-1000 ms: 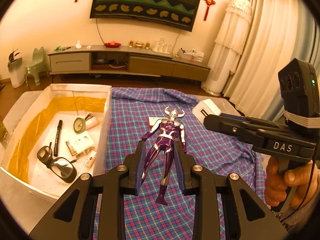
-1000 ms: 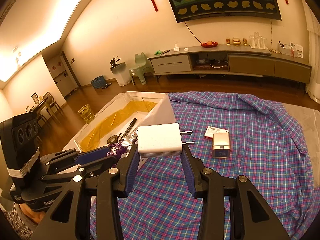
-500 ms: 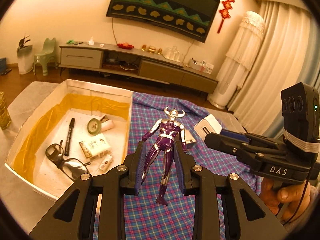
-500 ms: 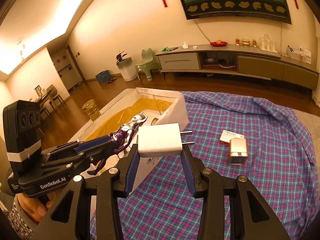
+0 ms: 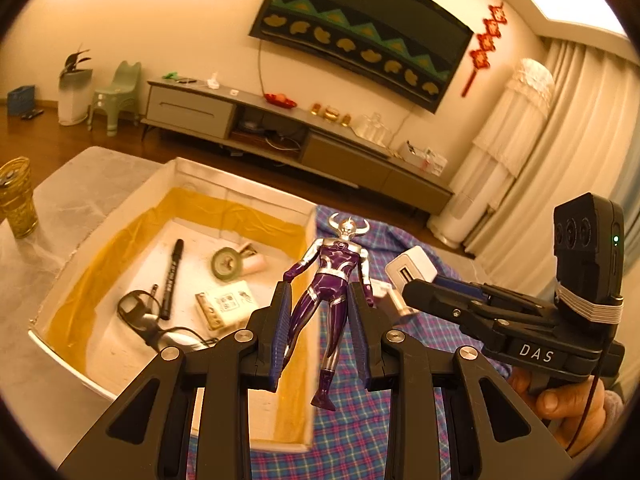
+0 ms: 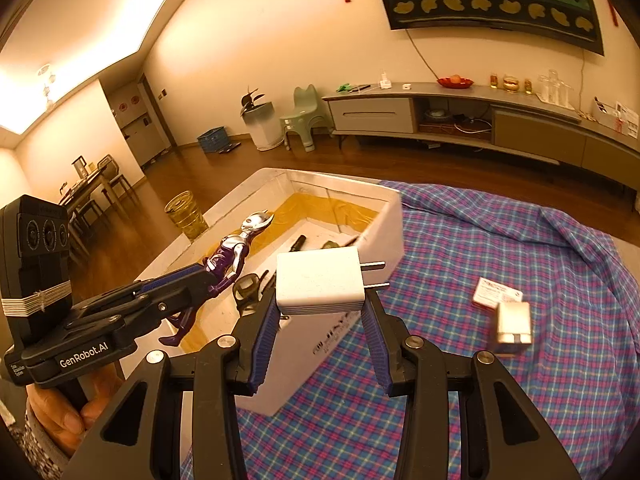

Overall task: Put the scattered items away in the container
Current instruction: 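Carry the figurine and charger over the white box with both tools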

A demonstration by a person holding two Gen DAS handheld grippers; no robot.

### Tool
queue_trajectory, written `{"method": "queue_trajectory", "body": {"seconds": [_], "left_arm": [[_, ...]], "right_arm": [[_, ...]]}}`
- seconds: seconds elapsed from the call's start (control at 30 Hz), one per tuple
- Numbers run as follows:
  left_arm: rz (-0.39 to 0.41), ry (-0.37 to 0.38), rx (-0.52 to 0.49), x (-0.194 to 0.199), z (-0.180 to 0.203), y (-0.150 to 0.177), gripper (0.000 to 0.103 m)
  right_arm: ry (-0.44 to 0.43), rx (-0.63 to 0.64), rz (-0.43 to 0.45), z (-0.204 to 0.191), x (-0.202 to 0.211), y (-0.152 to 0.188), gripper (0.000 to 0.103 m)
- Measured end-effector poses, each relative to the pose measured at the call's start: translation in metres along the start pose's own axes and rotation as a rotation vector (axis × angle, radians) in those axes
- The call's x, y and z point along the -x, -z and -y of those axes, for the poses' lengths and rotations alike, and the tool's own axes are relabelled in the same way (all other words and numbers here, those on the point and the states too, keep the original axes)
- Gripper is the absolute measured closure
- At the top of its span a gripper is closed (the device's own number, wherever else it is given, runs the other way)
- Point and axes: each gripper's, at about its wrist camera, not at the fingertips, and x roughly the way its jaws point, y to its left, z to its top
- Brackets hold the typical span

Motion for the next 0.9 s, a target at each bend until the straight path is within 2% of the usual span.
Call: {"method": "queue_trajectory", "body": {"seconds": [0.23,0.57,0.9], "left_arm": [[0.021,-0.02,0.059,0.001,-0.027,-0.005,0.074],[0.037,-0.034,0.202,-0.003,-0.071,-0.007,0.074],[0.051,-0.092,0.34,-0.011,-0.114,-0.002,0.074]], "right_arm": [[-0.002,0.039,-0.013,-0.018,-0.021,-0.018,0.06],[0.008,0.076,-0.046,-0.033,-0.052,-0.036,0.06],[0.019,0.081,-0.111,-0.037,-0.09,-0.051,0.06]]}}
